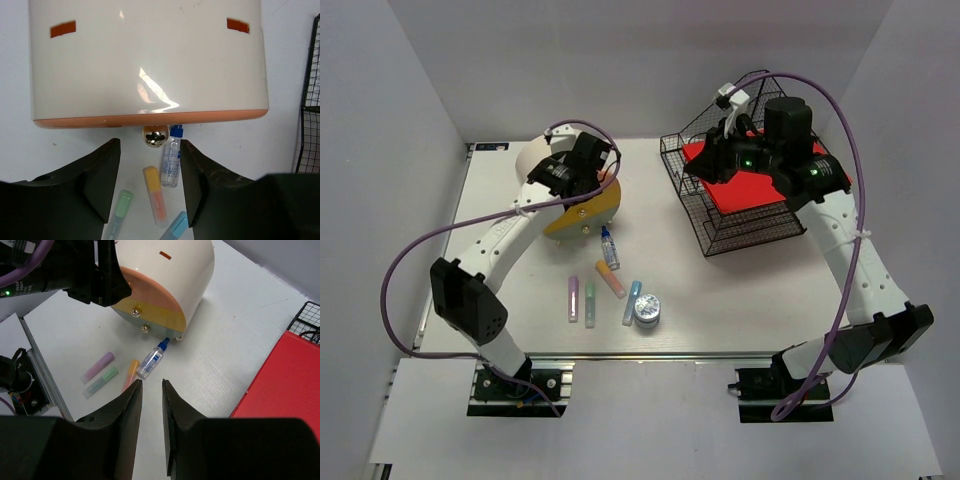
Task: Organize the desk
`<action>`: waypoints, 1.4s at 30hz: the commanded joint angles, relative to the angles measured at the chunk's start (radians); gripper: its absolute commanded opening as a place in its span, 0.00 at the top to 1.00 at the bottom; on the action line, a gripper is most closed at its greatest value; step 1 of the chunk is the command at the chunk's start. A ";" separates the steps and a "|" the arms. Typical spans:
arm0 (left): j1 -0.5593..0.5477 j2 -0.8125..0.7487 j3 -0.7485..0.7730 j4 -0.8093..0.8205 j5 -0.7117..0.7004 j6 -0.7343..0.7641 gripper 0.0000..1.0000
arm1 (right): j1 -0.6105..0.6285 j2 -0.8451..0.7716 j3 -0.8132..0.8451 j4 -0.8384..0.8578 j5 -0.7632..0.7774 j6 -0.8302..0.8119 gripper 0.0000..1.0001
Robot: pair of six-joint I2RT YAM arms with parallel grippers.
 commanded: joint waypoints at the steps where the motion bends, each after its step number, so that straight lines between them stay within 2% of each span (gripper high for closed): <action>1: 0.011 0.003 0.007 0.033 0.021 0.011 0.39 | -0.006 -0.037 -0.016 0.043 0.010 0.005 0.71; 22: 0.011 0.041 -0.052 0.082 -0.045 0.011 0.47 | -0.006 -0.057 -0.040 0.060 0.027 0.003 0.71; 26: 0.011 0.035 -0.058 0.090 -0.048 0.010 0.55 | -0.006 -0.060 -0.043 0.059 0.031 0.003 0.71; 30: 0.011 0.018 -0.068 0.099 -0.046 0.011 0.68 | -0.006 -0.069 -0.053 0.063 0.038 0.000 0.71; 34: 0.001 -0.009 -0.084 0.114 -0.029 0.016 0.77 | -0.006 -0.072 -0.057 0.065 0.039 0.002 0.71; 42: -0.027 -0.123 -0.211 0.197 0.164 0.008 0.82 | -0.006 -0.080 -0.051 0.060 0.050 0.002 0.71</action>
